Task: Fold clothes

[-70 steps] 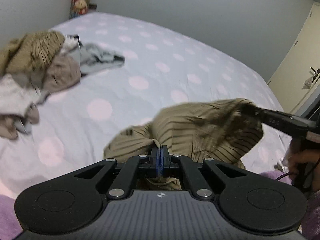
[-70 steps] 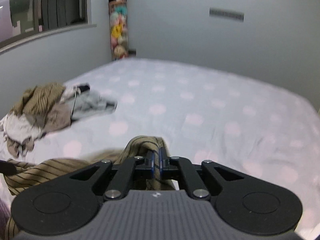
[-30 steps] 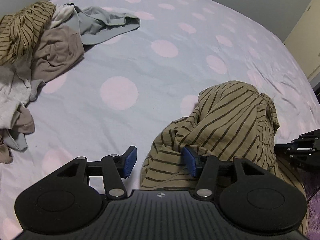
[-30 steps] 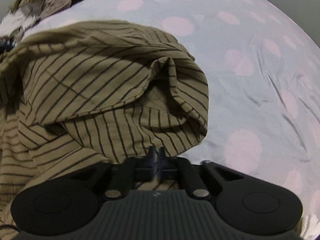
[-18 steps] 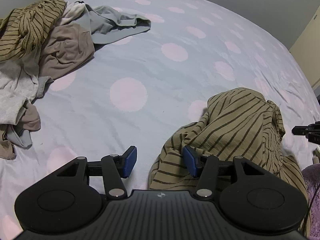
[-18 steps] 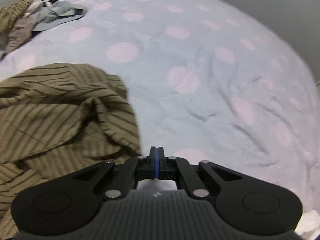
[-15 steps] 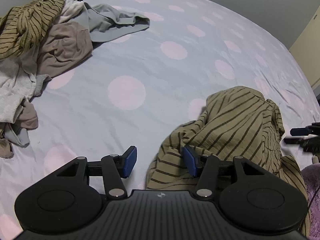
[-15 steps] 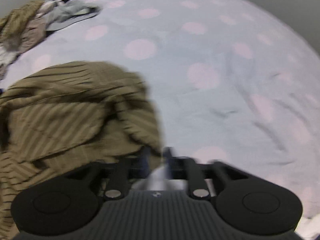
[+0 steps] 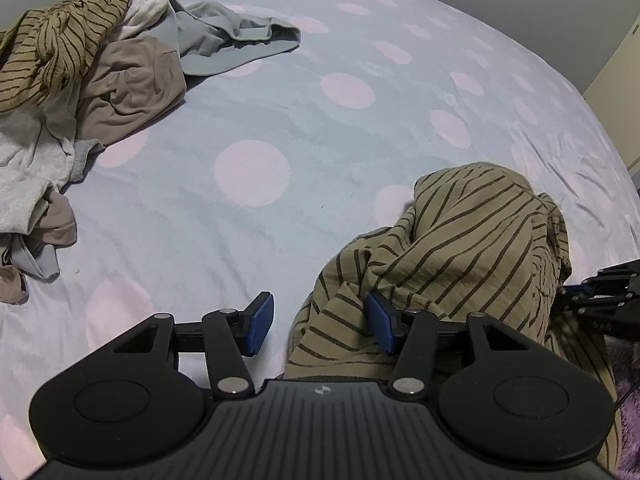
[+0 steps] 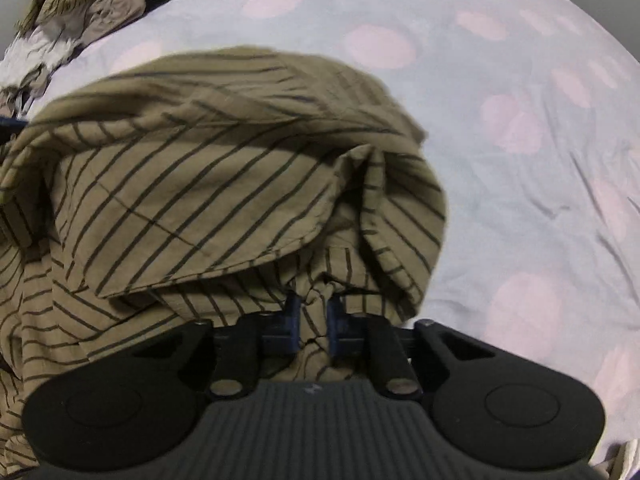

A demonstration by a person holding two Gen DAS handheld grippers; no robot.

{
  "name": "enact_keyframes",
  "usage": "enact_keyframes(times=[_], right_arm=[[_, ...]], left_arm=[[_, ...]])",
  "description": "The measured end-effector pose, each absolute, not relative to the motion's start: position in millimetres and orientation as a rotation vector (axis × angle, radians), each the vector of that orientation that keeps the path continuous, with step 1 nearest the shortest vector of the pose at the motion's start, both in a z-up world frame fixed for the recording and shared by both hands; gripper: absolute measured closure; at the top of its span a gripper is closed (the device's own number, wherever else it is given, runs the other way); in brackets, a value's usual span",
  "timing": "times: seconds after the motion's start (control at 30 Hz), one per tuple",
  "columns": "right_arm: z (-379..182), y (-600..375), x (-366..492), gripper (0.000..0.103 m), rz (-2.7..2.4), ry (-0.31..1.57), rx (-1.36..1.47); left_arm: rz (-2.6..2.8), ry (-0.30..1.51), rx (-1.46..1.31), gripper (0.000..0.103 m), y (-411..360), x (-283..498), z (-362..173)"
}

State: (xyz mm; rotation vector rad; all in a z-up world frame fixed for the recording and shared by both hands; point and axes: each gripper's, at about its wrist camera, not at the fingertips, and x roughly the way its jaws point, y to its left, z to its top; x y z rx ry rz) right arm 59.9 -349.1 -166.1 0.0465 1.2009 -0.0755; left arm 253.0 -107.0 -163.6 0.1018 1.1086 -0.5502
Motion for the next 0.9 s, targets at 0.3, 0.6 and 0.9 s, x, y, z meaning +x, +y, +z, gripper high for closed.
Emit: enact_keyframes(times=[0.3,0.6,0.9], right_arm=[[-128,-416,54,0.093,-0.364,1.085,-0.049],[-140,-420,59,0.092,-0.398,1.142,-0.085],[-162,-412,49,0.088,-0.392,1.121,0.024]], left_arm=[[-0.533,1.093,0.062,0.052,-102,256,-157],[-0.576,1.095,0.099,0.049,-101,255,-153],[-0.733,1.039,0.282,0.047,-125,248,-147]])
